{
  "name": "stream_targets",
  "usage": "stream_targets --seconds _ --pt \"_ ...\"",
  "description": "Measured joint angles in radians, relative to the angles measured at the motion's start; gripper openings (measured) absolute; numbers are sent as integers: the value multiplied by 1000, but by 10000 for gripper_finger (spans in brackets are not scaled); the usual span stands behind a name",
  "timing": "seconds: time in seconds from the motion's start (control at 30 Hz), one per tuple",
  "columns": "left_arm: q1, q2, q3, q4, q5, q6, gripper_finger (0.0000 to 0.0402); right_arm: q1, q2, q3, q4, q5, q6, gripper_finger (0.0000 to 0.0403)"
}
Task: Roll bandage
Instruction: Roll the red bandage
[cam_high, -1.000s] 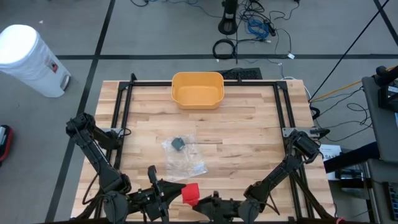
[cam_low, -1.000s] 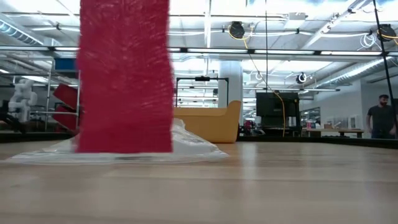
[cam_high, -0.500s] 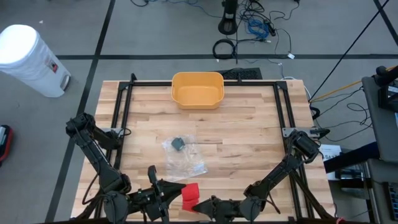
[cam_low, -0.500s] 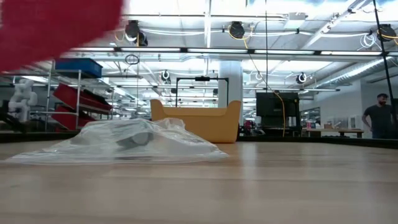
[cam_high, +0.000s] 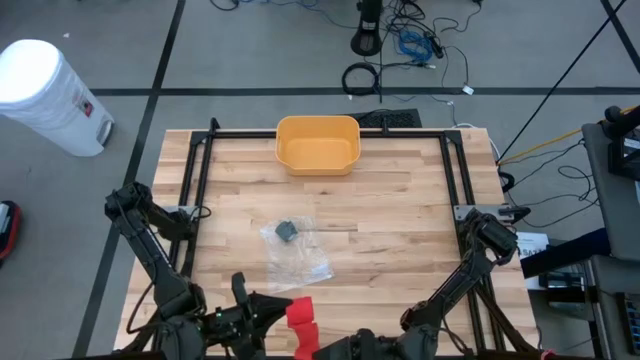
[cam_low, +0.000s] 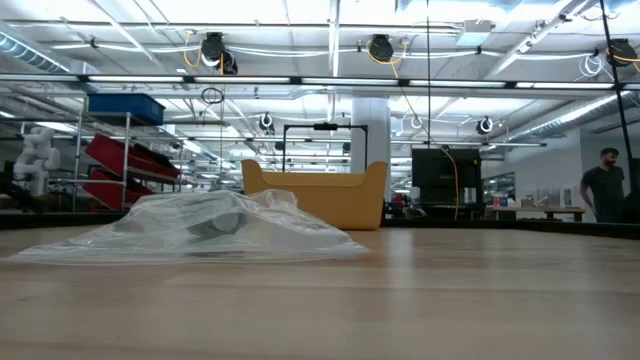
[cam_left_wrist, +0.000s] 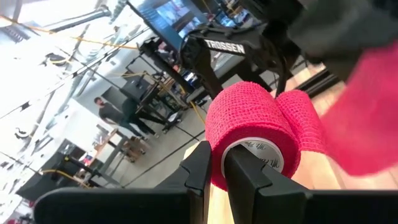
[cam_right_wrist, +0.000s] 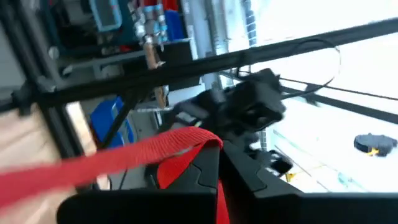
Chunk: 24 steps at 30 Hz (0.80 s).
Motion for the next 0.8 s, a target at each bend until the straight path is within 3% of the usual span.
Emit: stream_targets --seconds 0.33,0.63,0.8 --pt "2 0 0 -8 -42 14 41 16 0 183 -114 -63 26 0" --pt "3 0 0 -50 -48 -5 41 -21 -1 312 -264 -46 78 0" --pt "-10 0 0 -65 -48 -6 41 -39 0 354 -262 21 114 0"
